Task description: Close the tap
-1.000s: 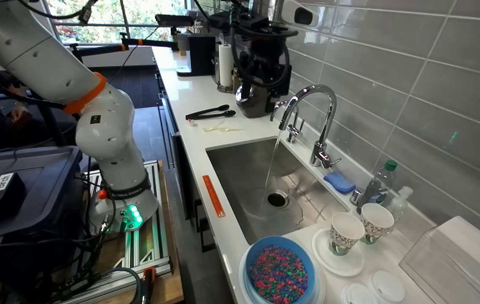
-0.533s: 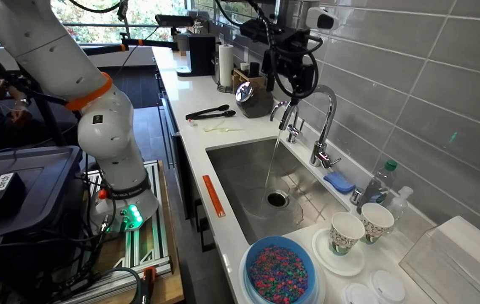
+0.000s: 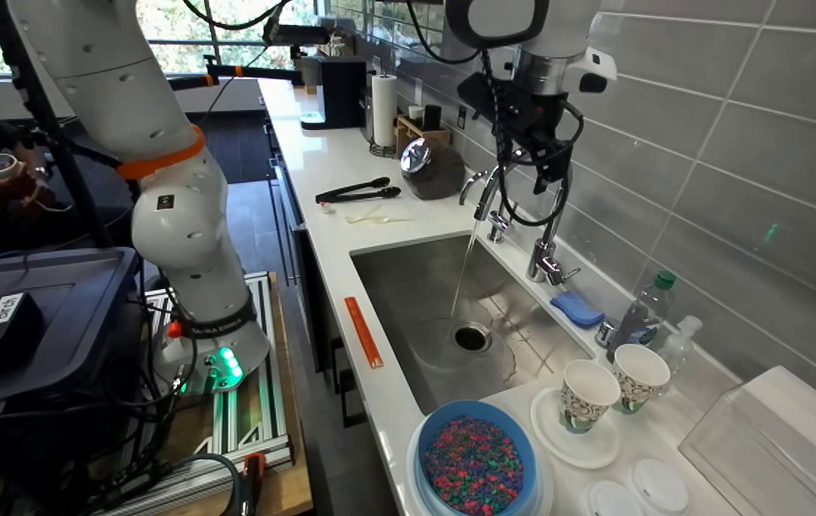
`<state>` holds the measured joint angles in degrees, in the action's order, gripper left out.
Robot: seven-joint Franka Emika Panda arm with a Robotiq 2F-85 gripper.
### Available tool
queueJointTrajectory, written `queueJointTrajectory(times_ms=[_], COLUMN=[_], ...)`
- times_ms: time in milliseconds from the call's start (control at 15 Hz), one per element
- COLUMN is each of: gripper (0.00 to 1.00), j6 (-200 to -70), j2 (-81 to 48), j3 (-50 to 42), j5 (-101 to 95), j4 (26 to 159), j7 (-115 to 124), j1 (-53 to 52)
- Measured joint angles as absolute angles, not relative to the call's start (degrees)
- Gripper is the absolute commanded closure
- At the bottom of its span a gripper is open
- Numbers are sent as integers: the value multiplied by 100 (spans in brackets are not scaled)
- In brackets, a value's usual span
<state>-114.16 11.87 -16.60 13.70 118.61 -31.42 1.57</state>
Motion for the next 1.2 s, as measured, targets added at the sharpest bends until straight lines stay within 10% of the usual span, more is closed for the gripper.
queueJointTrajectory(times_ms=[1200], gripper=[0], j6=[-12404], j2=[173], j3=[-1322], j5=[2385], j4=[11830], j7=[-3388], j1=[496])
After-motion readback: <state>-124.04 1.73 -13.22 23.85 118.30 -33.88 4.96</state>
